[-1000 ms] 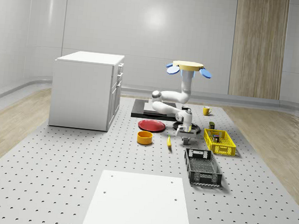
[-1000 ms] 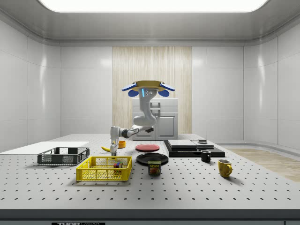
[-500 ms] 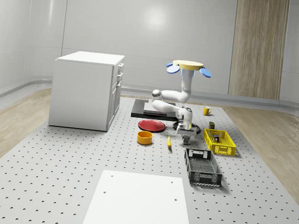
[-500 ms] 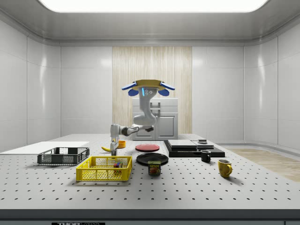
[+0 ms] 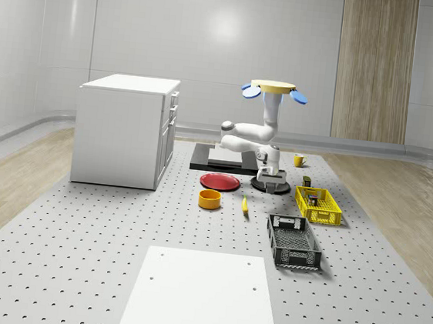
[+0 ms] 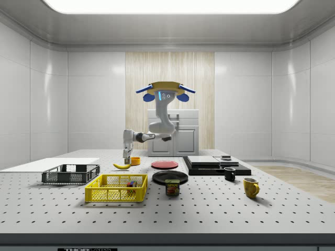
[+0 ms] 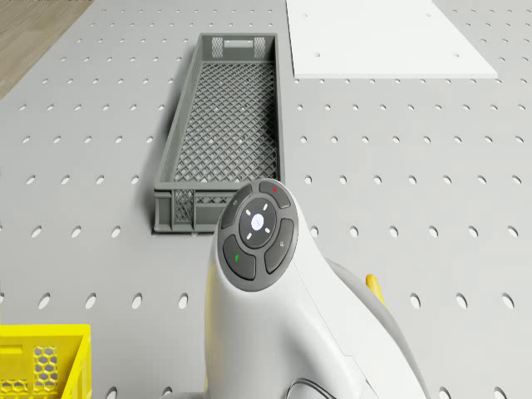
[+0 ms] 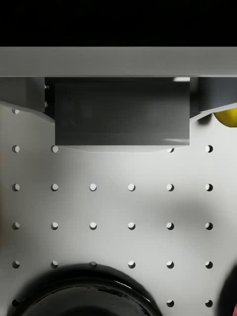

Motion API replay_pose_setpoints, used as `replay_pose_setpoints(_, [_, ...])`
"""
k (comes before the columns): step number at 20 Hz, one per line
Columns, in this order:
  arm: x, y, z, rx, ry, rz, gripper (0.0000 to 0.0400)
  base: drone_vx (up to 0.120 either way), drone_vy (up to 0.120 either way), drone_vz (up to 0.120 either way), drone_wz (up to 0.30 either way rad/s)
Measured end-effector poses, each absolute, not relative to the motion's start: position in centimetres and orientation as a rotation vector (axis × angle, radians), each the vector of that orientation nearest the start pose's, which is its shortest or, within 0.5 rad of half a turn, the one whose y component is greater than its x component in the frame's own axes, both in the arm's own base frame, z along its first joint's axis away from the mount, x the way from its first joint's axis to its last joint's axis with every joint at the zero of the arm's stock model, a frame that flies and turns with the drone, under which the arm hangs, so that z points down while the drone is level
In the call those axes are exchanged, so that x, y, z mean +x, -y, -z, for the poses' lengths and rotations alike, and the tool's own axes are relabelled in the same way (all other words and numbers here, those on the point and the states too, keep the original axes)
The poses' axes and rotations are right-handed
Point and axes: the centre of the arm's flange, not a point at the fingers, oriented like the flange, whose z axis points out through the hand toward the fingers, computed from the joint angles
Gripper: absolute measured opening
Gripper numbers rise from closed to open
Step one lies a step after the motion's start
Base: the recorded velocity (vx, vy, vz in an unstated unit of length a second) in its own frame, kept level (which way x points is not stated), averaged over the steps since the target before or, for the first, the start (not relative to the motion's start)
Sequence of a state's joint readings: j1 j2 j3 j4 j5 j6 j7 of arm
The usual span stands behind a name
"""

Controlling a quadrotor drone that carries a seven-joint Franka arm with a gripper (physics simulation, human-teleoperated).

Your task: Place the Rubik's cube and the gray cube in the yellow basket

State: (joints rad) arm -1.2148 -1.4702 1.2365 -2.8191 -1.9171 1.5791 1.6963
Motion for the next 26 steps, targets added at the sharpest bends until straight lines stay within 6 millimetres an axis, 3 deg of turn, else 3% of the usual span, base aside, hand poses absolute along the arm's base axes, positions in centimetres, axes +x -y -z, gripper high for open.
replay_pose_setpoints(4, [31.48, 0.60, -52.80, 0.001, 0.002, -0.786, 0.0250, 0.000, 0.030, 0.100, 0.000])
replay_pose_setpoints(26, [31.48, 0.60, -52.67, 0.001, 0.002, -0.786, 0.0250, 0.000, 0.120, 0.000, 0.000])
